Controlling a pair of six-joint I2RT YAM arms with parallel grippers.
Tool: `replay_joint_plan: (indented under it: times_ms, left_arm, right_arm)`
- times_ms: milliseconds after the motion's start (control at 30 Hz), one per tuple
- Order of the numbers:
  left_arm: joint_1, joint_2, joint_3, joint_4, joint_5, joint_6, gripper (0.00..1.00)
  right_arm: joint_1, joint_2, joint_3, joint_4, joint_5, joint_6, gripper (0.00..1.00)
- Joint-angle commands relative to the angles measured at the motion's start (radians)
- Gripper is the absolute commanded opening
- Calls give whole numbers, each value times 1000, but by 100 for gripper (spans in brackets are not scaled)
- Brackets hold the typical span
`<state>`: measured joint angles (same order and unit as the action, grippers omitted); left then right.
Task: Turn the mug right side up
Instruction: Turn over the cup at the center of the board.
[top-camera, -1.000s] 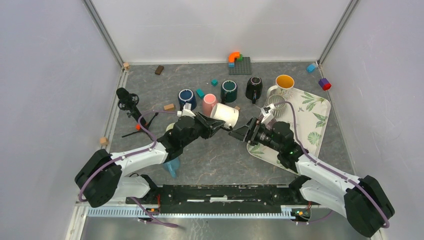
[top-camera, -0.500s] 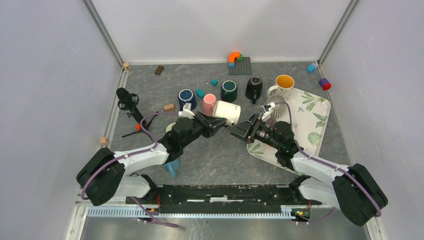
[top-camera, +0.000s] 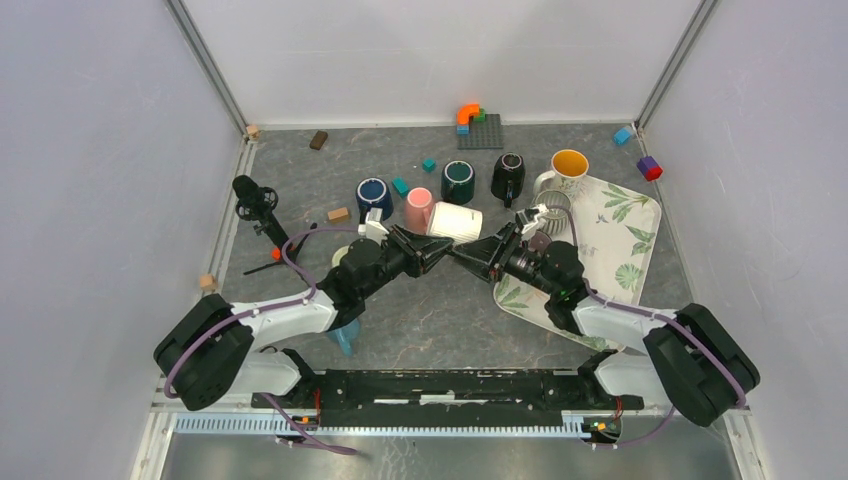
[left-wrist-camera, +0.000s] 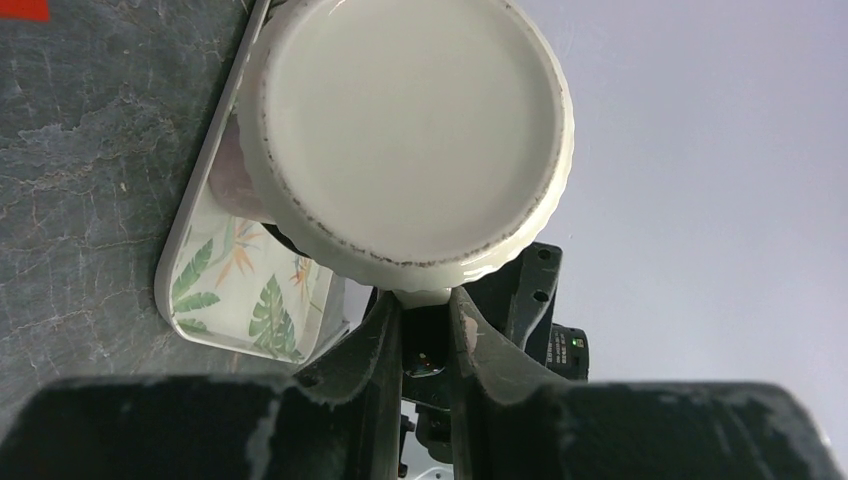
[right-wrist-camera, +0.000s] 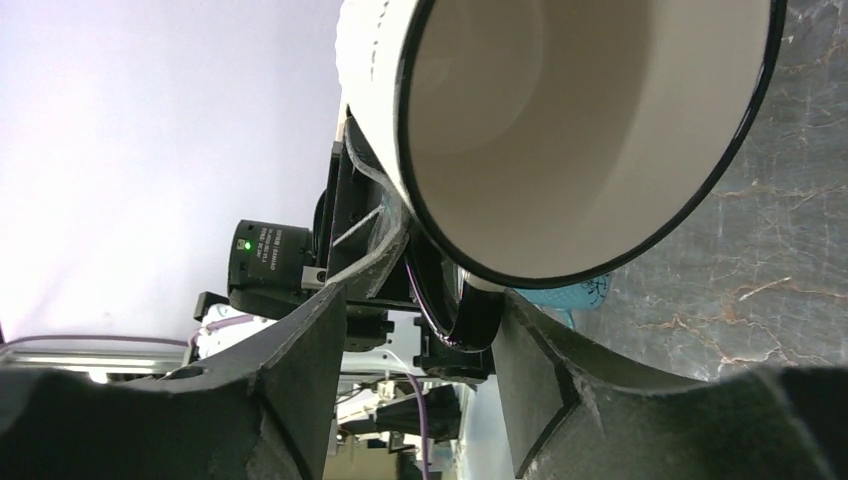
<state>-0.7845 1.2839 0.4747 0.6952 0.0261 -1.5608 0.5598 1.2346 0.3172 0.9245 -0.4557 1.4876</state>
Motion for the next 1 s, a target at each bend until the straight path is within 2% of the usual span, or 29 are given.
replay_joint_plan:
  times_ms: [0,400,567,800,900,967]
  left_arm:
    - [-2,-27,10,199,24,-33,2]
    - [-25,-46,-25,201,15,-23,2]
    - [-35,-56,-43,198,10,-18,2]
    - [-39,-70,-59,181,10,2,2]
    - [-38,-72,-52,166,19,23,2]
    - [-39,-75,-42,140,23,39,8]
  right_arm:
    - [-8,19,30,107,2,63,58]
    - [-8,84,67,142,1,92,44]
    - [-8,93,81,139,2,72,29]
    - [-8,64,123,22,13,-47,0]
    - [-8,34,148,-71,29,-128,0]
    - [-7,8,166,-139,47,-186,0]
